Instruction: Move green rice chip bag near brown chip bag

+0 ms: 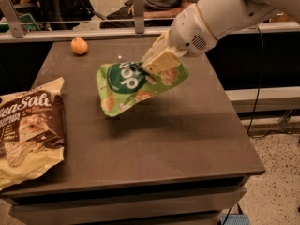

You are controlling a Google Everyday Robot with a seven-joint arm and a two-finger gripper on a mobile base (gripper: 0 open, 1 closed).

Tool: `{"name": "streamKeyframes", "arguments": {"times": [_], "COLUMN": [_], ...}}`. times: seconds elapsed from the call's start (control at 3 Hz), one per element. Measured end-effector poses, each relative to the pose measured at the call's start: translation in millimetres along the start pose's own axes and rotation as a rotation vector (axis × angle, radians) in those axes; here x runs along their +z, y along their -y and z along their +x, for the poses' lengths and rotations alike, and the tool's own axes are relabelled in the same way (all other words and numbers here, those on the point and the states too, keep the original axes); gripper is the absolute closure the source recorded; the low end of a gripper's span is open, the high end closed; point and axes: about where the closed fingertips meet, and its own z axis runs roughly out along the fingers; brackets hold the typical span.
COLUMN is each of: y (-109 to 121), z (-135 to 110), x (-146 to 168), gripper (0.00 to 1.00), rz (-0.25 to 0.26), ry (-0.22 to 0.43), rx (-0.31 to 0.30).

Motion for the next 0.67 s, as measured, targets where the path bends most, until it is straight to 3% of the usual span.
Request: {"name": "streamKeyframes", "arguments": {"times": [0.67], "y": [-72.7], "z": [-44.1], "x": [61.4], "gripper": [1.0], "rz": [-0.132], "ry": [0.102], "rx": [-0.031]}}
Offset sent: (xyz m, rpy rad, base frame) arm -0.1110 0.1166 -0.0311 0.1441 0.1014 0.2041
